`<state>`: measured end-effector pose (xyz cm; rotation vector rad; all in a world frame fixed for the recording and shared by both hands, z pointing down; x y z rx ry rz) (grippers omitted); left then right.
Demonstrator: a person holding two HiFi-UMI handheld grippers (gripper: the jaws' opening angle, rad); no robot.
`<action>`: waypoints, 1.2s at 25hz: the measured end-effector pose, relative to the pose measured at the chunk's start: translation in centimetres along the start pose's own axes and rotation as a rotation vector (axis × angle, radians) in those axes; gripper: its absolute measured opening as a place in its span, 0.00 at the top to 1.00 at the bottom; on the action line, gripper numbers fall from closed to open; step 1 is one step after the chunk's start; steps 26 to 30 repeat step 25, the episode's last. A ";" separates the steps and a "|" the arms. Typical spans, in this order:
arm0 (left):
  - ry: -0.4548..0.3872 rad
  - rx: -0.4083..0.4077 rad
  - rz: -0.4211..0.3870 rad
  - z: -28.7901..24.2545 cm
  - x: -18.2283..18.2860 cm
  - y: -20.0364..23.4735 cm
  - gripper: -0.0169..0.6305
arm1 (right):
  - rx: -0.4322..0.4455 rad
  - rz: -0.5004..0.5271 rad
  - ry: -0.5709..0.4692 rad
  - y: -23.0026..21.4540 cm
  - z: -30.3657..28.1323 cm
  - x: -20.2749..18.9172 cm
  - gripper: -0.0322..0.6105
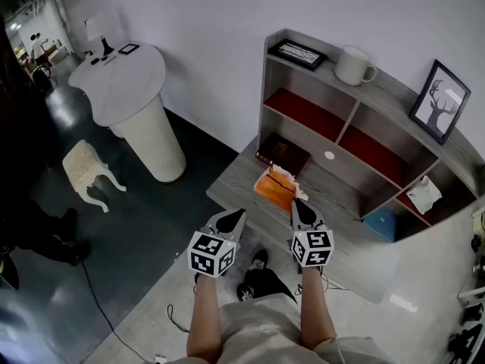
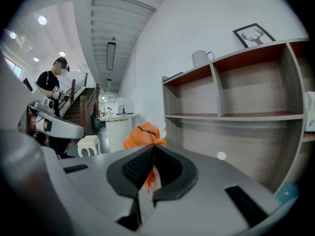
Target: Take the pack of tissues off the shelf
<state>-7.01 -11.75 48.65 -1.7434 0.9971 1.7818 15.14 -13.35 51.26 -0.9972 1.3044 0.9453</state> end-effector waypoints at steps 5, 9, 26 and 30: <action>-0.002 0.006 0.000 0.2 0.1 0.2 0.96 | 0.013 0.005 -0.003 0.5 -0.3 0.2 0.92; 0.001 -0.005 -0.002 0.0 -0.1 -0.2 0.96 | 0.007 0.005 0.000 0.2 0.1 0.1 0.92; 0.010 -0.029 -0.011 -1.4 -0.1 -1.1 0.96 | -0.013 0.006 -0.003 -1.3 0.5 0.3 0.92; 0.010 -0.029 -0.011 -1.4 -0.1 -1.1 0.96 | -0.013 0.006 -0.003 -1.3 0.5 0.3 0.92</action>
Point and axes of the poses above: the fingertips, and each gripper's own axes: z backward along the fingers, y to its left, x out of its top, the point moved 8 cm from there along z, backward along the fingers, and after that the axes turned 13 degrees about -y, right-handed, at the moved point
